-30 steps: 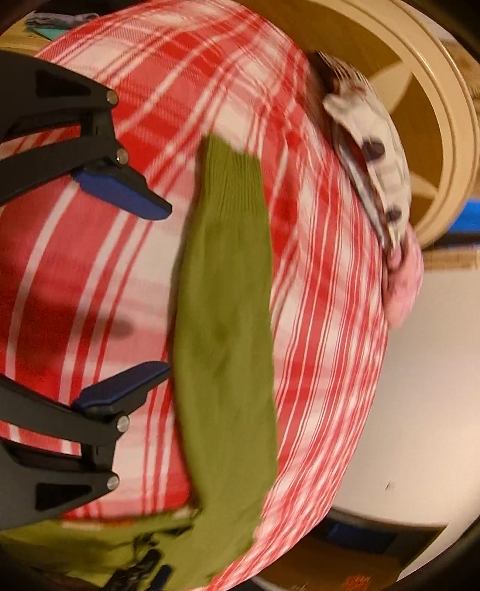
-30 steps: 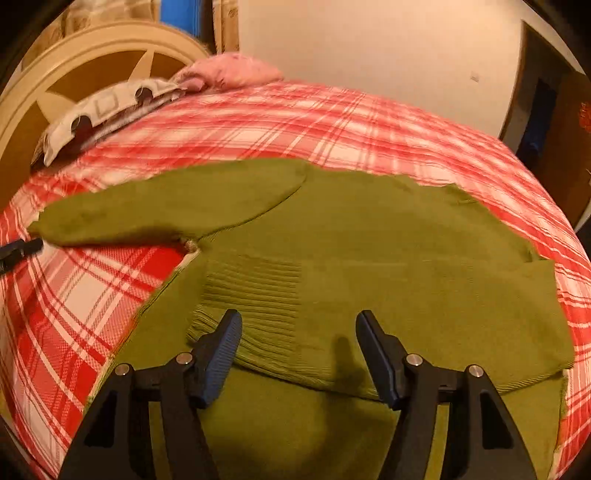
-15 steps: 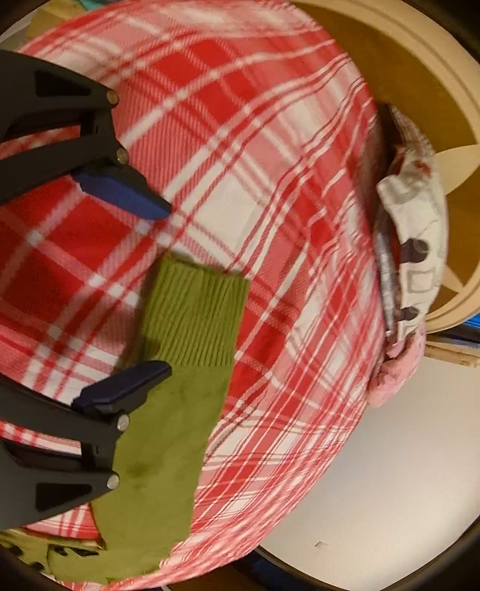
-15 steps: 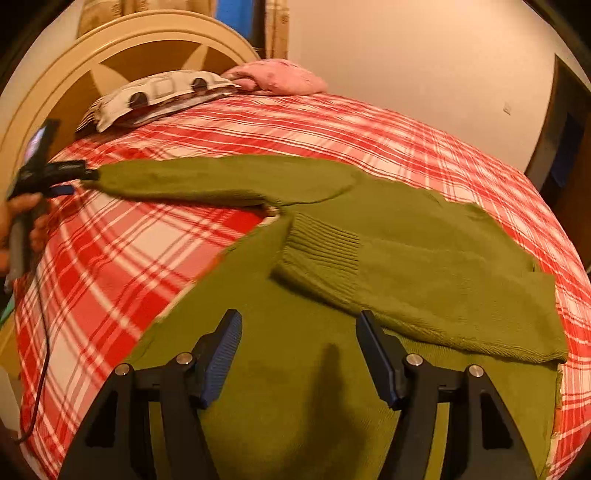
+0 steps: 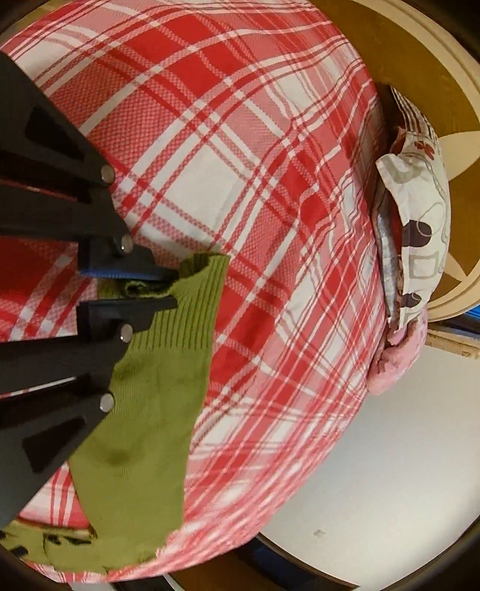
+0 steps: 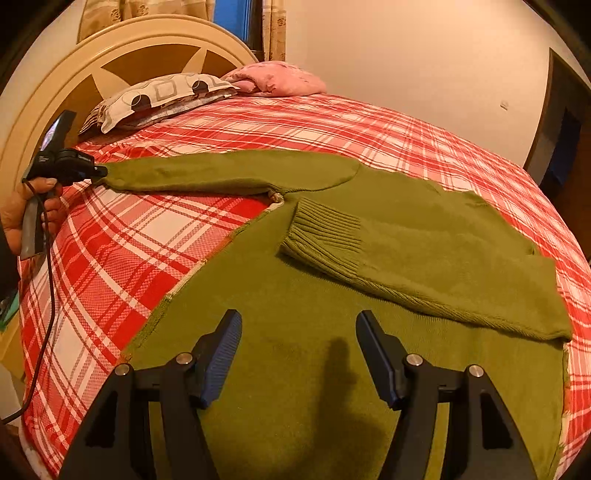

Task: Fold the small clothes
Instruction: 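Lift the sleeve with the left gripper, carry it across the body, release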

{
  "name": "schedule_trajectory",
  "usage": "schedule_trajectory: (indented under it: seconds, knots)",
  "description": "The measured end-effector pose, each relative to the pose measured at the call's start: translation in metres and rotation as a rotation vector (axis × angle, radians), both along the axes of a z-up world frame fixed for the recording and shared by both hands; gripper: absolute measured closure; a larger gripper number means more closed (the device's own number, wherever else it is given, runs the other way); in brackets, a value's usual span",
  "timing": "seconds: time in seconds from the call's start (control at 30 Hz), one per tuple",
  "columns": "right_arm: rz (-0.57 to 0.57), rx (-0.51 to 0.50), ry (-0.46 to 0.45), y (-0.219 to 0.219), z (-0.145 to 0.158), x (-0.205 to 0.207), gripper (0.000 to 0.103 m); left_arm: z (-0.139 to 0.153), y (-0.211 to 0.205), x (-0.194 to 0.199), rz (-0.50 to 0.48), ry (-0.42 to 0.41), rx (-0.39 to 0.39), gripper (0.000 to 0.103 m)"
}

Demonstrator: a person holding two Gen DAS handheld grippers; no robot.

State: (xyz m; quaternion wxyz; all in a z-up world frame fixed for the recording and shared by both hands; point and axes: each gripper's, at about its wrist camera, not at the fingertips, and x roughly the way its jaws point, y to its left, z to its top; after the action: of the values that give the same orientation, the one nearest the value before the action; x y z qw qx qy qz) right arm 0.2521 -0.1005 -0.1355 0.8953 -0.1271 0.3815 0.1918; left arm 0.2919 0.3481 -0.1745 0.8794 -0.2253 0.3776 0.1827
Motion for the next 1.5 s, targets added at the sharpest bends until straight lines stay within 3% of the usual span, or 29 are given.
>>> schedule_trajectory:
  seconds: [0.4,0.63,1.2,1.5]
  knots:
    - [-0.001,0.024,-0.015,-0.007,0.006,-0.012,0.038,0.058,-0.031,-0.007,-0.077,-0.151,-0.084,0.096]
    - [-0.021,0.041,-0.04,-0.024,0.018,-0.017,0.038,0.097,-0.076,-0.002,-0.153,-0.212,-0.067,0.097]
    - [-0.159,0.109,-0.079,-0.118,0.049,-0.024,0.038,0.177,-0.195,0.006,-0.41,-0.342,-0.028,0.097]
    - [-0.285,0.166,-0.098,-0.186,0.054,-0.034,0.038,0.196,-0.253,0.018,-0.506,-0.357,-0.014,0.097]
